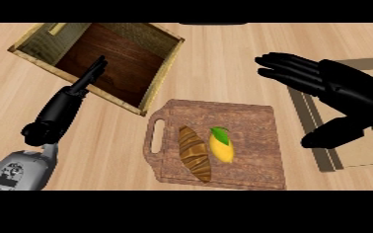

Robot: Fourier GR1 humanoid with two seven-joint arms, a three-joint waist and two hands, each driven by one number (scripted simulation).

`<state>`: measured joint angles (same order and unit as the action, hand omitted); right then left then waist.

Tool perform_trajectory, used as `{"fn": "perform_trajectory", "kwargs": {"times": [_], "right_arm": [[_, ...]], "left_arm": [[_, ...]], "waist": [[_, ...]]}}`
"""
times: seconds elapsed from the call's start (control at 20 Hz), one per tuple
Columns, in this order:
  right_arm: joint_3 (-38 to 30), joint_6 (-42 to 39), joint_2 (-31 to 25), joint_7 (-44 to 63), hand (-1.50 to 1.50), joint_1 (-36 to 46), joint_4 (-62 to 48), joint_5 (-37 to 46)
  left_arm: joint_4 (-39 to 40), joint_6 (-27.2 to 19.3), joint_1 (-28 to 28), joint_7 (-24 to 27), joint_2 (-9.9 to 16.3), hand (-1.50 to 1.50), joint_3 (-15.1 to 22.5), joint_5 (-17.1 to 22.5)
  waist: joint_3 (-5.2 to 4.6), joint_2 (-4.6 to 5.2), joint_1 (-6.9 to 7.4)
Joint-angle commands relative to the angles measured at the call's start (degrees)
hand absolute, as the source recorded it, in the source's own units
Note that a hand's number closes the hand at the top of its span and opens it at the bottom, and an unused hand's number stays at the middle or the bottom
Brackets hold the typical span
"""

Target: Pick the lemon from the cutting board and place it in the cardboard box

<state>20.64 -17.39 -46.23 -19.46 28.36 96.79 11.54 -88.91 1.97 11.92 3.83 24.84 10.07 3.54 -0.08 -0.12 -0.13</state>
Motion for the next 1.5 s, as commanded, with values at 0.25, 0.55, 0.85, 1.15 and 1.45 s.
{"fn": "perform_trajectory", "kwargs": {"times": [0.25, 0.55, 0.85, 1.15, 1.45], "right_arm": [[11.37, -9.29, -1.17, 17.74, -1.5, 1.16, 16.25, 12.39], [20.16, -14.25, 8.62, 33.39, -1.5, 2.6, 16.9, 20.23], [18.83, -23.04, 15.02, 42.1, -1.5, -0.12, 21.06, 20.58], [21.1, -26.24, 21.45, 48.32, -1.5, -2.3, 23.55, 25.43], [22.72, -22.92, 23.81, 43.51, -1.5, -3.5, 18.11, 34.61]], "left_arm": [[3.29, 0.09, 2.27, 0.03, -1.62, 0.0, -0.89, -1.31], [1.99, 1.75, 0.89, 2.1, -1.23, 0.0, -1.93, -1.71], [1.1, 3.62, -1.49, 1.93, -1.8, 0.0, -3.77, -2.47], [1.36, 3.91, 0.68, 0.19, -4.1, 0.0, -2.91, -4.96], [-2.01, 7.06, -1.31, -0.73, -3.15, 0.0, -6.24, -3.21]], "waist": [[0.0, -0.06, -0.62], [0.03, 0.11, 0.41], [0.05, 0.07, 0.28], [0.05, 0.04, 0.04], [0.08, 0.08, 0.37]]}}
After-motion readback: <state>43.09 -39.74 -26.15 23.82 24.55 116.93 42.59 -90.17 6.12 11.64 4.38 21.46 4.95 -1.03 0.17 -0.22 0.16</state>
